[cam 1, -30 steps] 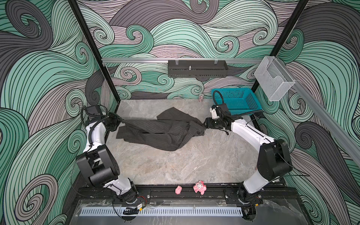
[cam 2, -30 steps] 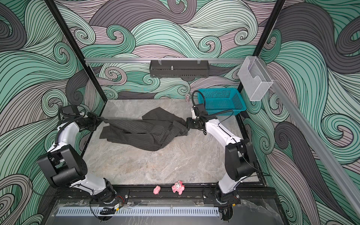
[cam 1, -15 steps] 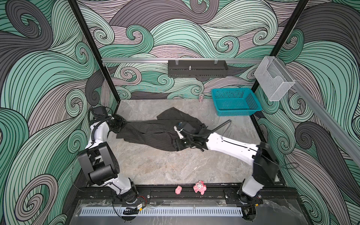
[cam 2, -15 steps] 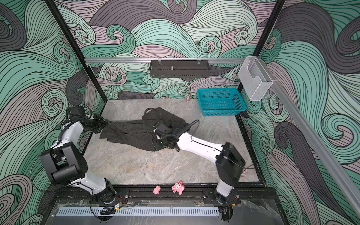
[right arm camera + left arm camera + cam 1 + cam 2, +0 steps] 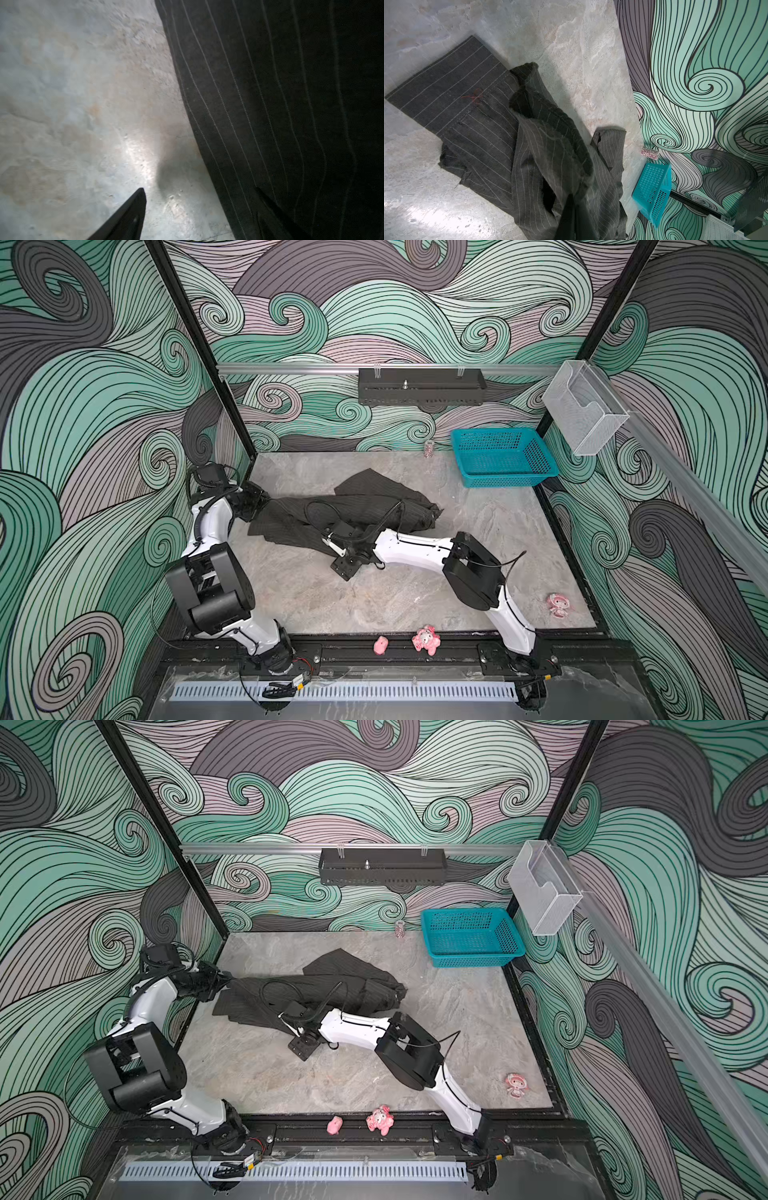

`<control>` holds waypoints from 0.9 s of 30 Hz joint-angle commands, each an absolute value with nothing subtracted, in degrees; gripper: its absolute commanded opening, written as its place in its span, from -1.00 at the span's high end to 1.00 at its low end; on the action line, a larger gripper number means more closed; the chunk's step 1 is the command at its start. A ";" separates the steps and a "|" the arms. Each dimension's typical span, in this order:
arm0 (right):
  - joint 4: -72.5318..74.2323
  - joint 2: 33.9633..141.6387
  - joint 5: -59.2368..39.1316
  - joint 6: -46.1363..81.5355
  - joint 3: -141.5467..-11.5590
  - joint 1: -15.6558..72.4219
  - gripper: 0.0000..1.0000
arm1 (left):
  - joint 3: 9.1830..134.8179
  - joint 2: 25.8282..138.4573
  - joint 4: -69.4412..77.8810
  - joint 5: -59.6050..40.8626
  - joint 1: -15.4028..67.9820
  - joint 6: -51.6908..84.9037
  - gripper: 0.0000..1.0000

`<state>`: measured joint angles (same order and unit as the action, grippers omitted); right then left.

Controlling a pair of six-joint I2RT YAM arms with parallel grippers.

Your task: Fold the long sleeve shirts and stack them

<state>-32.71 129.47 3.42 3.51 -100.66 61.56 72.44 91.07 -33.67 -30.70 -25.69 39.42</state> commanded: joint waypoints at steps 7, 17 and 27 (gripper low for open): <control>-42.50 136.42 5.53 2.03 -109.31 57.41 -0.44 | 75.64 91.31 -35.06 -31.82 -25.25 38.76 1.00; -49.48 136.41 4.74 3.65 -113.38 56.16 0.89 | 76.32 91.66 -35.15 -31.72 -25.28 38.49 1.00; -46.27 108.21 -10.48 -4.50 -103.36 51.59 1.00 | 80.83 95.16 -36.29 -31.07 -25.24 38.39 1.00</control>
<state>-47.29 118.63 -4.95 -1.02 -104.77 54.02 78.15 94.19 -34.81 -31.16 -25.67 39.27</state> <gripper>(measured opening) 0.055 0.048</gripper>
